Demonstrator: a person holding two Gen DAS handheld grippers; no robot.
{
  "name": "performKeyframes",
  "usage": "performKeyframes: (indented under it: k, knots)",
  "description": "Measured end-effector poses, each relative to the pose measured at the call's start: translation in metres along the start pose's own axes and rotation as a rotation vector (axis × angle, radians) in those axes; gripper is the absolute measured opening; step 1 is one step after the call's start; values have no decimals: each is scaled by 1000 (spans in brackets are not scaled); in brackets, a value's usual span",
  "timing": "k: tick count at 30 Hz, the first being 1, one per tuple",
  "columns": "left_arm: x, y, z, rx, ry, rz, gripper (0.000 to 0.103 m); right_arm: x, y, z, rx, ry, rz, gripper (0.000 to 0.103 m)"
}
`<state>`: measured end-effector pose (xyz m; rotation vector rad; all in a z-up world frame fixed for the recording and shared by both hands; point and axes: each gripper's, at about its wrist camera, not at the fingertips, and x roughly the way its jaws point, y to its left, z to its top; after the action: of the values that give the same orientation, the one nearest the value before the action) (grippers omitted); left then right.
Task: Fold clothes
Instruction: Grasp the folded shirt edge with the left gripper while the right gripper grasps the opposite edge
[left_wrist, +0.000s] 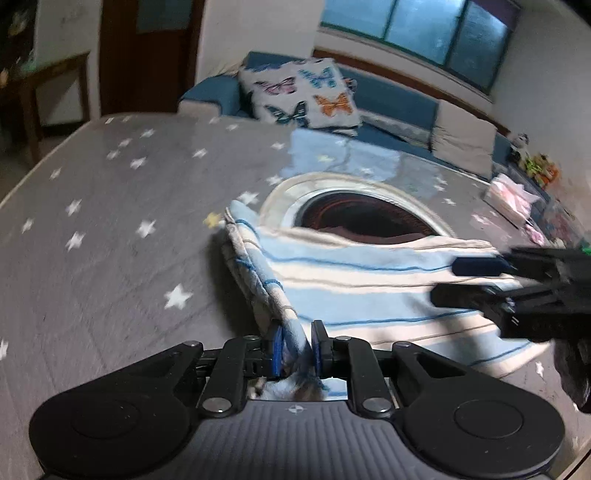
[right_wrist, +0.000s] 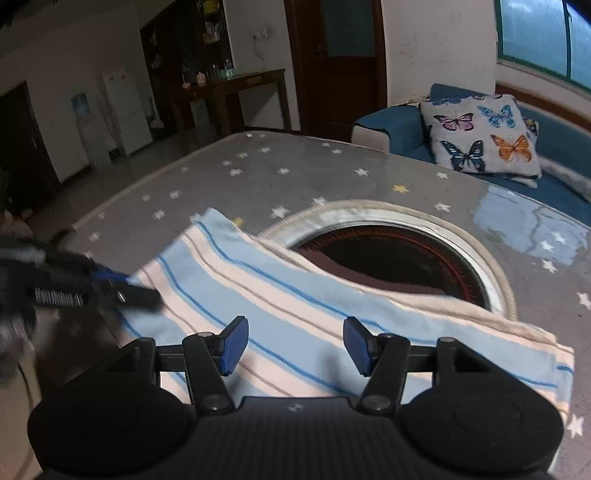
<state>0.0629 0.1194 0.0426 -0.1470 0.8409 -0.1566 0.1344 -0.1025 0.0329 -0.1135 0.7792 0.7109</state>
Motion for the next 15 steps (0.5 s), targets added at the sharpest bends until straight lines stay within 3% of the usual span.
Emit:
performKeyframes:
  k: [8, 15]
  knots:
    - [9, -37, 1, 81, -6, -39, 18, 15, 6, 40, 92, 26, 158, 58]
    - [14, -46, -4, 96, -2, -62, 18, 54, 17, 51, 103, 105, 218, 58]
